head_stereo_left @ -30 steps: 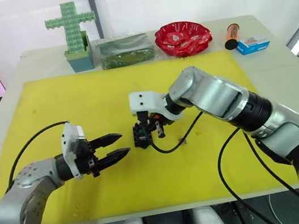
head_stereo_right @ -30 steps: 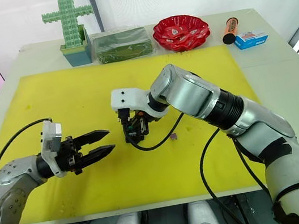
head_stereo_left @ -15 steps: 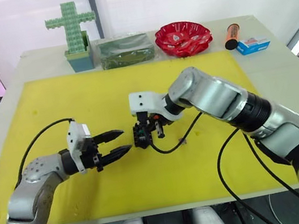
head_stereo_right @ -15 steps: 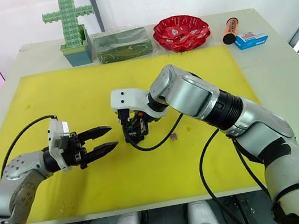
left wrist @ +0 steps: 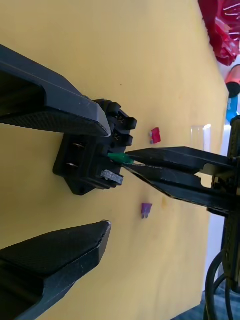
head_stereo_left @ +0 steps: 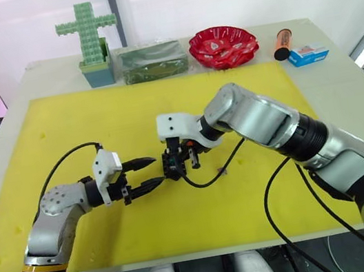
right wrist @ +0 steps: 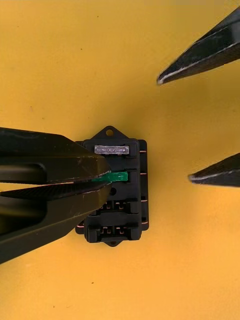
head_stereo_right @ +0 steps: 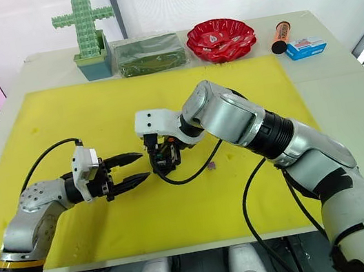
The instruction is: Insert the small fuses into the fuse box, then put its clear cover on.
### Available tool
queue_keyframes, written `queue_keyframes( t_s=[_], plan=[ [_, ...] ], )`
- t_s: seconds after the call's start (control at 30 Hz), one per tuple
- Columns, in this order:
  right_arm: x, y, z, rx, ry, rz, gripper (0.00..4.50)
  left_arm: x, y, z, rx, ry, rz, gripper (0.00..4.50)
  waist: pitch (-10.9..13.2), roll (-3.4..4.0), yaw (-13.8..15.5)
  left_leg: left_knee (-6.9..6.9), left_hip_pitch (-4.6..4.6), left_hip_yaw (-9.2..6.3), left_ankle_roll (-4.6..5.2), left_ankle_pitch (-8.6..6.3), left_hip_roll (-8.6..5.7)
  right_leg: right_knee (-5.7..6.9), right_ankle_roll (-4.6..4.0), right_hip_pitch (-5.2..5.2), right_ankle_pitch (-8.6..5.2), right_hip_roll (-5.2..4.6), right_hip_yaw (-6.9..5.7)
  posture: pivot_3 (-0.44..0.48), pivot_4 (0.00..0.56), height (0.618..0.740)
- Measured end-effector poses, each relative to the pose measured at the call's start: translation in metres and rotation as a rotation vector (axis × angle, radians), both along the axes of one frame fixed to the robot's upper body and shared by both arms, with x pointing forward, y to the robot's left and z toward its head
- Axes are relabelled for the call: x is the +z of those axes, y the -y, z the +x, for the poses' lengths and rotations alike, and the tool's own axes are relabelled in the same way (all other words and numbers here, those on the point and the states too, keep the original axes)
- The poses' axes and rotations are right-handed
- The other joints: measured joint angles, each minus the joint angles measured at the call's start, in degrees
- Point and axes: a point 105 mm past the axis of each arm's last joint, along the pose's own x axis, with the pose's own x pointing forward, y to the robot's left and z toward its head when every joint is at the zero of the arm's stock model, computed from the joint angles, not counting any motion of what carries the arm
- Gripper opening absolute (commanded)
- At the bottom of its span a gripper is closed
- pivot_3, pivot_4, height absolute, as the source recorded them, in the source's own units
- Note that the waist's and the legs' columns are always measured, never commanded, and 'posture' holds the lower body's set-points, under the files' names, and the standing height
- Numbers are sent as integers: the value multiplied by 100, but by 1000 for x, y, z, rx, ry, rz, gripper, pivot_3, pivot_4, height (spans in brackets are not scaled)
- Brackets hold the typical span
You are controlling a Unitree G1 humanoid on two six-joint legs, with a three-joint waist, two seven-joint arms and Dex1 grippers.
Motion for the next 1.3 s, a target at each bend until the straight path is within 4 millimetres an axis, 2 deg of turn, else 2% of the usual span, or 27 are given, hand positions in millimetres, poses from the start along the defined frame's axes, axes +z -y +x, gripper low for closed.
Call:
queue_keyframes(
  t_s=[0.33,0.73,0.87,1.3],
  plan=[
    [-2,-1,1,14,14,-10,0,-3,5,0,-20,28,15,2829,0,0,-3,2,1,-1,0,0,0,8,1,-1,0,0,0,0,150,740],
    [-2,-2,2,18,17,-11,0,-7,8,11,-4,78,34,2829,-1,0,-7,4,2,-2,0,0,0,14,1,-2,-1,1,0,0,150,740],
    [-5,0,3,11,10,-17,944,-8,8,11,-2,80,37,2800,-1,0,-1,7,2,-2,0,0,0,16,1,-1,-1,1,0,0,150,740],
    [-5,0,4,6,8,-10,944,-6,11,12,-12,83,38,2800,-2,0,-4,6,3,-3,0,0,0,16,1,-2,-1,1,0,0,150,740]
  ],
)
